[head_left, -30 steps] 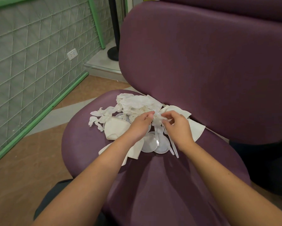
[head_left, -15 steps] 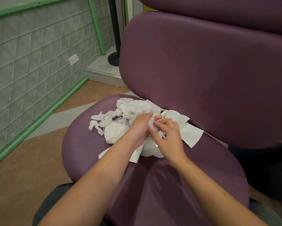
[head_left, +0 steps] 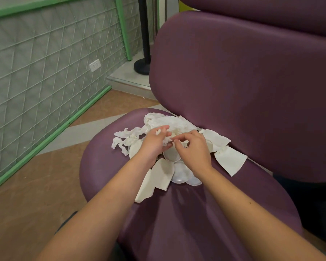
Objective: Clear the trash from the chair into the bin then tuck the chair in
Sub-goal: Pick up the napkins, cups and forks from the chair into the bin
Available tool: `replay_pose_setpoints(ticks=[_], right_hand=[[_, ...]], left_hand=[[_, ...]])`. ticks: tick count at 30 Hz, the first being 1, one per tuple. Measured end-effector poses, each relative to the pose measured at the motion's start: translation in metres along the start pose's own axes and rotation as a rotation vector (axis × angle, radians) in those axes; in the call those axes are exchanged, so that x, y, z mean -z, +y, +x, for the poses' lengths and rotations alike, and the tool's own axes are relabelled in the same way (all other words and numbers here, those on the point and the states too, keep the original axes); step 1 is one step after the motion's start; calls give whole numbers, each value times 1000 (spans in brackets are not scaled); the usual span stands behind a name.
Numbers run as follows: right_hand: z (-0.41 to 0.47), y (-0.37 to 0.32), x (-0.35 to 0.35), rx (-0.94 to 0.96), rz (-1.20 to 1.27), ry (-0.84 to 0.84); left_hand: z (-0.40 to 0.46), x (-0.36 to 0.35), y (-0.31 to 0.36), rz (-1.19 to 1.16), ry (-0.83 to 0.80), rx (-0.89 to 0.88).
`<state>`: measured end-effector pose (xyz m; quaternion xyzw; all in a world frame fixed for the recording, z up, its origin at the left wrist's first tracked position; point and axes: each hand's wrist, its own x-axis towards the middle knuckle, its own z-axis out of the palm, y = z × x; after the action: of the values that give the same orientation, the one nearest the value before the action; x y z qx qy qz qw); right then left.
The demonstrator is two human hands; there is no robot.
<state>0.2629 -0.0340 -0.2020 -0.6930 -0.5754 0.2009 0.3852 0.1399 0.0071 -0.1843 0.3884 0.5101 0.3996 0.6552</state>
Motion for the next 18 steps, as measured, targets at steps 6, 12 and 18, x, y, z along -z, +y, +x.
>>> replay_pose_setpoints(ticks=[6, 12, 18], right_hand=[[42, -6, -18, -30, -166, 0], [75, -6, -37, 34, -507, -150], [82, -2, -44, 100, -622, -113]], left_hand=[[23, 4, 16, 249, 208, -29], [36, 21, 22, 325, 267, -78], [36, 28, 16, 310, 167, -89]])
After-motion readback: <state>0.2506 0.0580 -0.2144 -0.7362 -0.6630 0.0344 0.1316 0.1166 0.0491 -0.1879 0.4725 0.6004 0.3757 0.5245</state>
